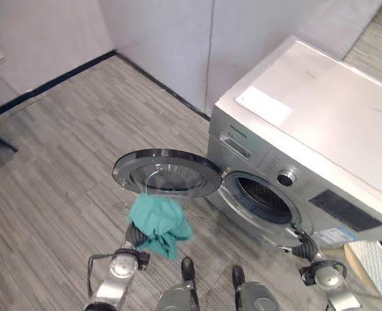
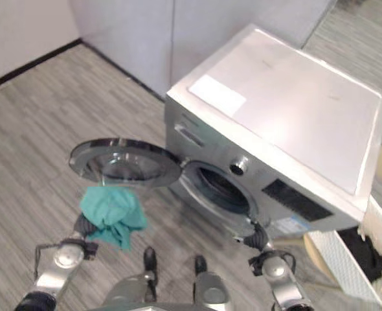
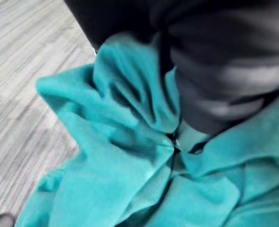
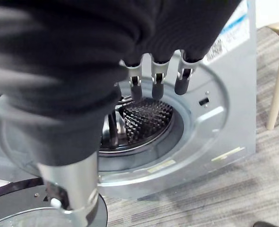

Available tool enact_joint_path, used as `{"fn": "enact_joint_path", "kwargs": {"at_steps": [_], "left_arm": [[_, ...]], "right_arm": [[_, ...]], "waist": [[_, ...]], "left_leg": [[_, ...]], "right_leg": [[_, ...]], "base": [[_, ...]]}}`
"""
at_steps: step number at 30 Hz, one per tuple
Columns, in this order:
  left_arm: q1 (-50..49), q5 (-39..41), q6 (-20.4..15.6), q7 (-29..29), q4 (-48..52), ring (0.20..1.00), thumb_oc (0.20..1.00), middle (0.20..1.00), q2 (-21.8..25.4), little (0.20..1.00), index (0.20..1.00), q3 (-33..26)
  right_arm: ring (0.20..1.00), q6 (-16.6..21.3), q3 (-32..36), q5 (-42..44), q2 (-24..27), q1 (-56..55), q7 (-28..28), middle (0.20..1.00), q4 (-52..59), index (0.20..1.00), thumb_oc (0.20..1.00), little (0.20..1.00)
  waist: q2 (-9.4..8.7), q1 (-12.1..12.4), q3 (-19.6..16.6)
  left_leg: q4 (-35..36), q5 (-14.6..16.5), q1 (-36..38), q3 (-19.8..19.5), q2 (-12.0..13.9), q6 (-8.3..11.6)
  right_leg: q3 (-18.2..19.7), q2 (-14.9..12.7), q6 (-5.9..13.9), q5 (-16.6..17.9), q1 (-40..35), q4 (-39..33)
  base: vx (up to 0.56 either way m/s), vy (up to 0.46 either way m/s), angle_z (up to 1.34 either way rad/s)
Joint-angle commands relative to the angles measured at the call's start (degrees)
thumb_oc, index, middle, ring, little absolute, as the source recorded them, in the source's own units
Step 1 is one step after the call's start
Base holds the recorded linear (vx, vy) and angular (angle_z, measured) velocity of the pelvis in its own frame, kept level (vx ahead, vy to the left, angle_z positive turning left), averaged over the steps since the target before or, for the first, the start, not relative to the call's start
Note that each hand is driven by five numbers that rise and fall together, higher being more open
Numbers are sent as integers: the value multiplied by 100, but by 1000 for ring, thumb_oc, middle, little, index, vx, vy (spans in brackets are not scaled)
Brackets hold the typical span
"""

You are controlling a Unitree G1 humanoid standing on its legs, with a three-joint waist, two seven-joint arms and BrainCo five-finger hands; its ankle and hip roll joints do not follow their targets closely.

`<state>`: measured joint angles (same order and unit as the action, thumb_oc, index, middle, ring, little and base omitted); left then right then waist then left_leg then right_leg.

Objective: Grab the laundry basket,head to the washer,open it,put in the laundry and shut it.

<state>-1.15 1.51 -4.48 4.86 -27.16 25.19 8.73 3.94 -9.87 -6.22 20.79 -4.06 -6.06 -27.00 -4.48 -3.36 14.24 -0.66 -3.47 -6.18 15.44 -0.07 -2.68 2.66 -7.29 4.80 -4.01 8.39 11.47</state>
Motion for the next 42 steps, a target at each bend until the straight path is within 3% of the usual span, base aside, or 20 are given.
{"fn": "enact_joint_path", "kwargs": {"at_steps": [1, 2, 4, 5, 7, 9, 11, 12, 13, 15, 16, 17, 18, 19, 20, 22, 24, 31, 33, 42], "left_arm": [[-240, -84, -347, 62, 552, 200, 200, 200, 120, 200, 200, -118], [-263, -119, -324, 39, 591, 200, 200, 200, 100, 200, 200, -127], [-265, -135, -298, 24, 600, 200, 200, 200, 82, 200, 200, -132], [-265, -135, -299, 24, 599, 200, 200, 200, 81, 200, 200, -131], [-304, -84, -264, -49, 602, 200, 200, 200, 41, 200, 200, -121], [-329, -53, -266, -74, 575, 200, 200, 200, -29, 200, 200, -107], [-364, -23, -266, -104, 533, 200, 200, 200, -90, 200, 200, -137], [-415, 21, -235, -125, 500, 200, 200, 200, -159, 200, 200, -116], [-438, 105, -215, -126, 480, 200, 200, 200, -229, 200, 200, -118], [-407, 150, -236, -58, 412, 200, 200, 200, -268, 200, 200, -104], [-357, 221, -228, -32, 382, 200, 200, 200, -322, 200, 200, -76], [-352, 222, -229, -31, 379, 200, 200, 200, -323, 200, 200, -73], [-280, 240, -233, 10, 342, 200, 200, 200, -359, 200, 200, -34], [-196, 239, -242, 53, 320, 200, 200, 200, -343, 200, 200, -10], [-191, 239, -243, 54, 316, 200, 200, 200, -343, 200, 200, -9], [-104, 286, -256, 130, 295, 200, 200, 200, -331, 200, 200, -2], [-102, 338, -274, 145, 288, 200, 200, 200, -356, 200, 200, -5], [508, 504, -293, 384, 248, 200, 200, 200, -184, 200, 200, 158], [965, 843, -357, 605, 281, 200, 200, 200, -265, 200, 200, 246], [1895, 1047, -432, 1061, 525, 200, 200, 200, -344, 200, 200, 288]], "right_arm": [[1000, 148, 106, -56, 177, 260, -49, 1000, 163, 1000, 1000, 1000], [1000, 171, 95, -66, 161, 247, -38, 1000, 208, 1000, 1000, 1000], [1000, 174, 55, -95, 163, 275, -38, 1000, 221, 1000, 1000, 1000], [1000, 173, 55, -95, 164, 273, -38, 1000, 223, 1000, 1000, 1000], [1000, 147, 23, -135, 138, 257, -59, 1000, 213, 1000, 1000, 1000], [1000, 161, 65, -112, 143, 151, -74, 1000, 200, 1000, 1000, 1000], [1000, 161, 88, -100, 175, 109, -84, 1000, 182, 1000, 1000, 1000], [1000, 168, 154, -55, 196, -34, -104, 1000, 222, 1000, 1000, 1000], [1000, 153, 171, -17, 271, -42, -115, 1000, 254, 1000, 1000, 1000], [1000, 162, 160, 13, 309, -14, -132, 1000, 229, 1000, 1000, 1000], [1000, 160, 158, 38, 368, 32, -136, 1000, 199, 1000, 1000, 1000], [1000, 160, 161, 39, 370, 35, -136, 1000, 197, 1000, 1000, 1000], [1000, 174, 156, 80, 399, 74, -180, 1000, 144, 1000, 1000, 1000], [1000, 179, 152, 112, 407, 120, -212, 1000, 92, 1000, 1000, 1000], [1000, 180, 152, 112, 405, 125, -212, 1000, 89, 1000, 1000, 1000], [1000, 178, 107, 122, 417, 166, -277, 1000, -7, 1000, 1000, 1000], [1000, 192, 93, 117, 417, 190, -285, 1000, -30, 1000, 1000, 1000], [1000, 120, 30, 325, 269, 673, -444, 1000, -126, 1000, 1000, 1000], [1000, 131, -28, 495, 216, 910, -639, 1000, -6, 1000, 1000, 1000], [1000, 197, -78, 626, 215, 1251, -905, 1000, 454, 1000, 1000, 1000]], "waist": [[-24, 226, -10], [-1, 251, -5], [6, 301, -25], [8, 306, -17], [-8, 346, -63], [-61, 206, -76], [-57, 198, -107], [-63, 124, -118], [-46, 126, -59], [2, 155, -18], [11, 226, 46], [14, 220, 45], [-25, 258, 136], [-61, 266, 215], [-67, 264, 210], [6, 339, 338], [20, 332, 365], [-123, 260, 881], [-127, 235, 1075], [-36, 116, 1212]], "left_leg": [[-760, 872, 81, -336, 472, 282], [-714, 930, 271, -46, 474, 276], [-676, 1095, 483, 228, 503, 308], [-677, 1104, 496, 232, 505, 308], [-736, 1210, 675, 581, 562, 319], [-975, 1274, 642, 602, 600, 338], [-1146, 1332, 633, 707, 678, 384], [-1658, 1268, 512, 786, 938, 526], [-2244, 994, 364, 675, 1184, 634], [-2451, 854, 216, 431, 1187, 704], [-2392, 925, -75, -81, 991, 661], [-2401, 932, -84, -89, 990, 657], [-2126, 1060, -358, -385, 905, 642], [-1926, 826, -553, -428, 889, 623], [-1909, 814, -553, -427, 881, 622], [-1254, 498, -608, -756, 872, 724], [-1143, 493, -539, -814, 855, 744], [-1914, 831, -1299, -620, 636, 404], [-2714, 1199, -2047, -672, 635, 335], [-4988, 1786, -4163, -797, 936, 207]], "right_leg": [[-738, -176, 396, 140, -15, 193], [-1515, -344, 318, 111, -22, 248], [-2190, -412, 283, 6, -35, 320], [-2186, -411, 284, -2, -42, 327], [-3037, -560, 182, -29, -92, 273], [-2631, -321, 179, -28, -138, 11], [-2617, -256, 169, 6, -217, -201], [-2509, -73, 53, -36, -399, -443], [-2418, 66, -59, -68, -500, -523], [-2336, 175, -137, -124, -535, -552], [-2164, 236, -157, -183, -584, -592], [-2171, 234, -155, -187, -582, -591], [-2036, 212, -115, -211, -594, -585], [-2022, 175, -136, -119, -510, -577], [-2023, 169, -136, -119, -501, -575], [-1780, 271, -95, -180, -382, -416], [-1703, 272, -77, -209, -322, -317], [-1257, -65, 11, -86, 981, 836], [-1197, -156, -28, -349, 1728, 1513], [-1115, -287, -273, -976, 3764, 3524]], "base": [[28, 125, -149], [102, 121, -133], [99, 91, -104], [29, -3, -92], [104, -113, -115], [135, -197, -70], [113, -176, -11], [148, -267, -17], [146, -273, -35], [70, -95, -72], [56, -39, -76], [54, 8, -50], [-64, 40, -33], [-65, 38, -22], [-99, 64, -17], [2, 123, -45], [-42, 184, -91], [-172, 165, -48], [-146, 13, 16], [-124, -19, 0]]}}
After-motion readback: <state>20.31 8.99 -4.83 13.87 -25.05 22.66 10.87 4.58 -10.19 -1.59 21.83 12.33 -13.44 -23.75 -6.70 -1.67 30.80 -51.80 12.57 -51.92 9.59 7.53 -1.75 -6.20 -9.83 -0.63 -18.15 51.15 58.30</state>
